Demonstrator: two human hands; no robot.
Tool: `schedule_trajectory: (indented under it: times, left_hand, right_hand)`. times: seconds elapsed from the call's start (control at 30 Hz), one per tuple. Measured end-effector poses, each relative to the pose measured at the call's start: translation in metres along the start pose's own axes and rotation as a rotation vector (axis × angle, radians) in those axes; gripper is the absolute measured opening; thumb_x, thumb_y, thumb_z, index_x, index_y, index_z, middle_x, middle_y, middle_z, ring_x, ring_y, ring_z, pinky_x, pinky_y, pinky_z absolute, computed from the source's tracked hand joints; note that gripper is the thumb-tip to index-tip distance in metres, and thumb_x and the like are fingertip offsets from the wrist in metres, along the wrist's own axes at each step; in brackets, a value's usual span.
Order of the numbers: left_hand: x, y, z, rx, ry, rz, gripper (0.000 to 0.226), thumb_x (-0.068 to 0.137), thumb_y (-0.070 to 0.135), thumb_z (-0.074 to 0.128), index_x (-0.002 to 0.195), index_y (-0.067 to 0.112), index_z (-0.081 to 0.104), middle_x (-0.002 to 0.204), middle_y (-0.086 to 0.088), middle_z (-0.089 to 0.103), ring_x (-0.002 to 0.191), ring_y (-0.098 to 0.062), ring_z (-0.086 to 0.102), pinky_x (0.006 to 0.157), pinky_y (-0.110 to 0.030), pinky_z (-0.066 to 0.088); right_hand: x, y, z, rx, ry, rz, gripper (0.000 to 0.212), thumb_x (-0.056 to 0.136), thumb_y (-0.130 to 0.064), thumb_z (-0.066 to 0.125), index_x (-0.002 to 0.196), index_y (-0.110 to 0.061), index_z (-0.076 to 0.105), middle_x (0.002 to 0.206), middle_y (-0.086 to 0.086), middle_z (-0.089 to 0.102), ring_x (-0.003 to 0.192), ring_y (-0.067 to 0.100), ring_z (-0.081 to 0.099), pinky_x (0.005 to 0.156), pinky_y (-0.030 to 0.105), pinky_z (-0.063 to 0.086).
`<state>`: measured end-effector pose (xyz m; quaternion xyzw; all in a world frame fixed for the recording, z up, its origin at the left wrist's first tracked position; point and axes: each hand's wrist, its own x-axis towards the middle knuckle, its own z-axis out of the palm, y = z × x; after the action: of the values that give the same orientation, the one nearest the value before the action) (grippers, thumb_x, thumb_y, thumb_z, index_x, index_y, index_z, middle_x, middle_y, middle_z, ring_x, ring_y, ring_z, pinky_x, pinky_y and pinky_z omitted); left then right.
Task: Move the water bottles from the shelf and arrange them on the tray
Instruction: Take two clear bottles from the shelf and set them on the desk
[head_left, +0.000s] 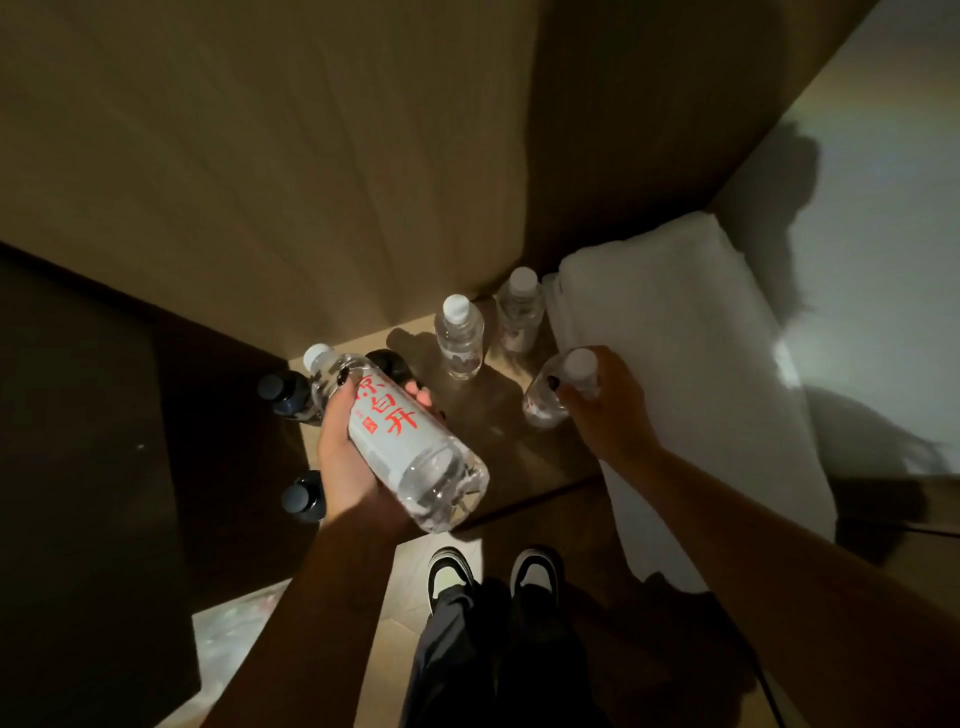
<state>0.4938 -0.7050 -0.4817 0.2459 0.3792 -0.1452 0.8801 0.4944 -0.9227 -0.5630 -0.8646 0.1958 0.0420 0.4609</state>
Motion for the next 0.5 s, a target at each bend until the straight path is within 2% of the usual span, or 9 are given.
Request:
schedule_trajectory:
  times: [0.13, 0.2, 0.27, 0.4, 0.5]
  left_hand:
    - [-0.013, 0.018, 0.008, -0.038, -0.063, -0.062, 0.026, 0.082, 0.038, 0.065, 0.094, 0.015, 0.063, 0.091, -0.004, 0.063, 0.084, -0.020, 0.064, 0.086, -0.033, 0.050]
    - [-0.029, 0.022, 0.018, -0.002, -0.157, -0.112, 0.025, 0.087, 0.042, 0.058, 0.085, 0.018, 0.063, 0.087, -0.002, 0.064, 0.082, -0.019, 0.065, 0.081, -0.034, 0.052]
    - [-0.044, 0.025, 0.029, 0.030, -0.147, -0.106, 0.023, 0.084, 0.041, 0.061, 0.086, 0.019, 0.061, 0.083, -0.002, 0.062, 0.078, -0.018, 0.063, 0.075, -0.035, 0.052]
    - [-0.083, 0.041, 0.065, 0.057, -0.168, -0.035, 0.026, 0.076, 0.041, 0.068, 0.090, 0.019, 0.062, 0.086, -0.003, 0.058, 0.083, -0.020, 0.057, 0.077, -0.037, 0.048]
    - [-0.120, 0.048, 0.090, 0.013, -0.238, -0.062, 0.027, 0.085, 0.044, 0.059, 0.078, 0.018, 0.064, 0.073, -0.002, 0.066, 0.067, -0.017, 0.065, 0.068, -0.033, 0.053]
  right_hand:
    - [-0.033, -0.042, -0.032, 0.135, 0.099, -0.031, 0.033, 0.084, -0.031, 0.069, 0.113, -0.024, 0.055, 0.106, -0.010, 0.062, 0.098, 0.005, 0.061, 0.081, 0.023, 0.053]
    - [-0.050, -0.071, -0.053, 0.216, 0.092, -0.049, 0.032, 0.085, -0.032, 0.066, 0.113, -0.027, 0.053, 0.104, -0.016, 0.062, 0.098, 0.002, 0.062, 0.079, 0.020, 0.054]
    - [-0.060, -0.101, -0.075, 0.272, 0.083, -0.097, 0.033, 0.085, -0.031, 0.064, 0.116, -0.026, 0.052, 0.107, -0.014, 0.062, 0.101, 0.002, 0.062, 0.078, 0.019, 0.054]
    - [-0.072, -0.182, -0.111, 0.369, 0.056, -0.209, 0.038, 0.087, -0.037, 0.061, 0.122, -0.028, 0.049, 0.115, -0.011, 0.062, 0.105, -0.001, 0.060, 0.080, 0.016, 0.051]
    - [-0.088, -0.237, -0.137, 0.458, 0.078, -0.276, 0.029, 0.082, -0.044, 0.056, 0.109, -0.038, 0.050, 0.107, -0.017, 0.061, 0.096, -0.012, 0.059, 0.074, 0.006, 0.047]
